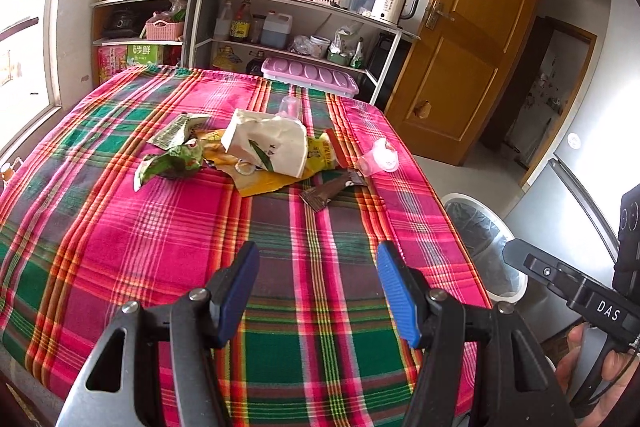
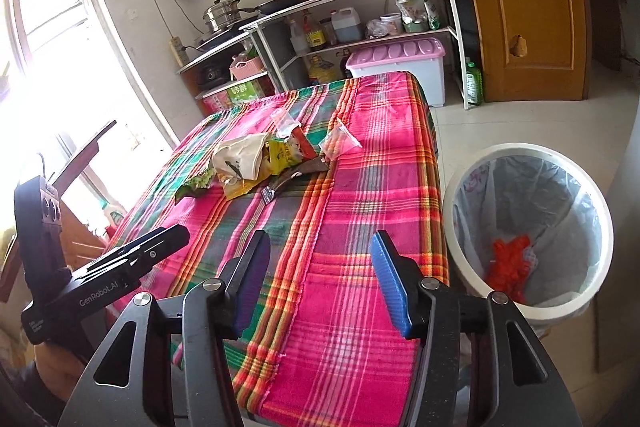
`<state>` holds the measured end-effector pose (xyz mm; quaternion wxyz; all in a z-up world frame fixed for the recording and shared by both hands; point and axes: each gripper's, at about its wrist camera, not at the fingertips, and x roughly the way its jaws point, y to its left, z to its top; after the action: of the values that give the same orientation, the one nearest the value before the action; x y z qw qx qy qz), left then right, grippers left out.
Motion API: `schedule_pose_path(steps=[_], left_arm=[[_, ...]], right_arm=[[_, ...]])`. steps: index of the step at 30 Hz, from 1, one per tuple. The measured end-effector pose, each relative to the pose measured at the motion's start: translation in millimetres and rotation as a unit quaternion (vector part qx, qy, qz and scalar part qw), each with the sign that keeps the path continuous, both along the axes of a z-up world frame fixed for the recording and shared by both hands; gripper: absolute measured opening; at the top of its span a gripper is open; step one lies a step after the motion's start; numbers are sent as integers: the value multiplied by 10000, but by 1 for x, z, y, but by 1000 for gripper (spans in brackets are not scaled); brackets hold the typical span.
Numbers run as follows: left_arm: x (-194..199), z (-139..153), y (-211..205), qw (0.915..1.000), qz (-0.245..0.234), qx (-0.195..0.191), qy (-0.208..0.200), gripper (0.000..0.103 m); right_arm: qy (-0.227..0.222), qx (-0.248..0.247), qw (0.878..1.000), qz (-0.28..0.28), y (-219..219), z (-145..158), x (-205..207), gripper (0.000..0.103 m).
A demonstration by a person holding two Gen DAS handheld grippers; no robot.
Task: Collect trash
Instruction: 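Move both tools back over the table toward the remaining trash, then grasp the green chip bag with the left tool while the right tool grasps the clear cup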
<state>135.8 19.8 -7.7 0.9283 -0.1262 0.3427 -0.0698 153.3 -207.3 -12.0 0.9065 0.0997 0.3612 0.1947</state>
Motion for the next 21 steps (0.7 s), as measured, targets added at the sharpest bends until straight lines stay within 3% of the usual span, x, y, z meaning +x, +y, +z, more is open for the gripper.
schedule_pose_path(steps=[9, 21], left_arm=[[16, -1, 32, 9994, 332, 61, -7, 63], [63, 2, 87, 9961, 815, 320, -88, 71]], right_arm=[[3, -317, 9995, 69, 19, 0, 24, 54], [-106, -616, 9979, 143, 36, 1, 71, 54]])
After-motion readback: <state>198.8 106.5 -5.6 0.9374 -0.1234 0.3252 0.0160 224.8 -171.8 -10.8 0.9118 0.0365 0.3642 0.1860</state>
